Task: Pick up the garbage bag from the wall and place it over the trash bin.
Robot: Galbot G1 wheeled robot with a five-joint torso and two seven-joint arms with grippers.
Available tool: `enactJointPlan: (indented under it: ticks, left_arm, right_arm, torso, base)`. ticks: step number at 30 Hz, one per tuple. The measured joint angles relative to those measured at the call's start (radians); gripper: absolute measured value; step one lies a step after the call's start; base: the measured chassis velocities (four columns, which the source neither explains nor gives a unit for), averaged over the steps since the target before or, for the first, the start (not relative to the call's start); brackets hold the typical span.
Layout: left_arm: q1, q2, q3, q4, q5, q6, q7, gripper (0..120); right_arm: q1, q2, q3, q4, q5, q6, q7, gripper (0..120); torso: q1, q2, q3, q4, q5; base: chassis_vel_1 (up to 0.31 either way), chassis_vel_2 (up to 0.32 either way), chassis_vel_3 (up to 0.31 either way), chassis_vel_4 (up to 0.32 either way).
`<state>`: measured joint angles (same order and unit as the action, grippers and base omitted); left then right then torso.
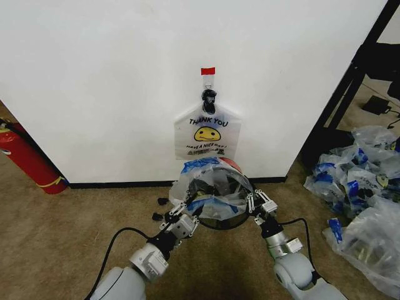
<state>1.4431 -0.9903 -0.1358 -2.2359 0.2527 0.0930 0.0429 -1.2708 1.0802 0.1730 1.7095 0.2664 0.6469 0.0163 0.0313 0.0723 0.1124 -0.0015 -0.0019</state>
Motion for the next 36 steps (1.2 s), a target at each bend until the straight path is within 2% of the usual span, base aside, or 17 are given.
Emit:
enactJointPlan:
  ticks: [2, 7, 12, 15, 17, 18, 19, 20, 22, 23, 24, 26, 36]
  left_arm:
    - [0.0, 0.002, -0.001, 0.002, -0.003, -0.002, 0.0, 0]
    - [0.002, -0.003, 0.003, 0.0, -0.027, -0.021, -0.004, 0]
    - [0.007, -0.006, 0.015, 0.008, -0.061, -0.102, -0.005, 0]
    - [0.01, -0.004, 0.015, 0.009, -0.076, -0.121, -0.005, 0]
    - [0.017, -0.002, 0.015, 0.021, -0.113, -0.168, 0.0, 0]
    - [0.022, 0.001, 0.01, 0.046, -0.175, -0.244, 0.031, 0]
    - [0.024, 0.004, 0.007, 0.063, -0.21, -0.284, 0.055, 0]
    - [0.024, 0.004, 0.007, 0.063, -0.21, -0.284, 0.055, 0]
    - [0.024, 0.01, 0.004, 0.094, -0.261, -0.35, 0.097, 0]
    - [0.024, 0.013, 0.001, 0.115, -0.291, -0.393, 0.128, 0]
    - [0.023, 0.018, -0.007, 0.157, -0.33, -0.47, 0.192, 0]
    - [0.021, 0.023, -0.023, 0.192, -0.343, -0.537, 0.262, 0]
    - [-0.004, 0.034, -0.029, 0.237, -0.343, -0.579, 0.373, 0]
  right_arm:
    - [-0.002, 0.003, 0.002, 0.002, -0.001, -0.001, 0.001, 1]
    - [-0.007, 0.008, 0.004, 0.004, 0.002, -0.007, 0.013, 1]
    - [-0.008, 0.013, 0.003, -0.002, 0.032, -0.021, 0.029, 1]
    - [-0.008, 0.014, 0.002, -0.002, 0.051, -0.027, 0.033, 1]
    - [-0.007, 0.012, -0.002, 0.0, 0.091, -0.041, 0.038, 1]
    - [-0.003, 0.007, -0.005, 0.008, 0.141, -0.061, 0.043, 1]
    - [-0.001, 0.005, -0.006, 0.014, 0.165, -0.07, 0.046, 1]
    - [-0.001, 0.005, -0.006, 0.014, 0.165, -0.07, 0.046, 1]
    - [0.003, 0.002, -0.008, 0.023, 0.208, -0.084, 0.051, 1]
    - [0.004, 0.001, -0.009, 0.03, 0.237, -0.093, 0.056, 1]
    - [0.005, -0.003, -0.013, 0.042, 0.293, -0.113, 0.066, 1]
    - [0.006, -0.012, -0.017, 0.051, 0.343, -0.131, 0.075, 1]
    - [0.011, -0.031, -0.025, 0.095, 0.479, -0.175, 0.099, 1]
  torso:
    - [0.0, 0.0, 0.0, 0.0, 0.0]
    - [0.0, 0.0, 0.0, 0.0, 0.0]
    - [0.0, 0.0, 0.0, -0.0001, 0.0]
    - [0.0, 0.0, 0.0, 0.0, 0.0001]
    - [0.0, 0.0, 0.0, 0.0, 0.0001]
    - [0.0, 0.0, 0.0, 0.0, 0.0001]
    - [0.0, 0.0, 0.0, 0.0, 0.0001]
    - [0.0, 0.0, 0.0, 0.0, 0.0001]
    - [0.0, 0.0, 0.0, 0.0, 0.0]
    - [0.0, 0.0, 0.0, 0.0, 0.0]
    - [0.0, 0.0, 0.0, 0.0, 0.0]
    - [0.0, 0.0, 0.0, 0.0, -0.0001]
    - [0.0, 0.0, 0.0, 0.0, 0.0]
  base:
    - [0.0, 0.0, 0.0, 0.0]
    - [0.0, 0.0, 0.0, 0.0]
    - [0.0, 0.0, 0.0, 0.0]
    - [0.0, 0.0, 0.0, 0.0]
    - [0.0, 0.0, 0.0, 0.0]
    - [0.0, 0.0, 0.0, 0.0]
    - [0.0, 0.0, 0.0, 0.0]
    - [0.0, 0.0, 0.0, 0.0]
    - [0.0, 0.0, 0.0, 0.0]
    - [0.0, 0.0, 0.0, 0.0]
    - [0.0, 0.0, 0.0, 0.0]
    - [0.0, 0.0, 0.0, 0.0]
    - [0.0, 0.0, 0.0, 0.0]
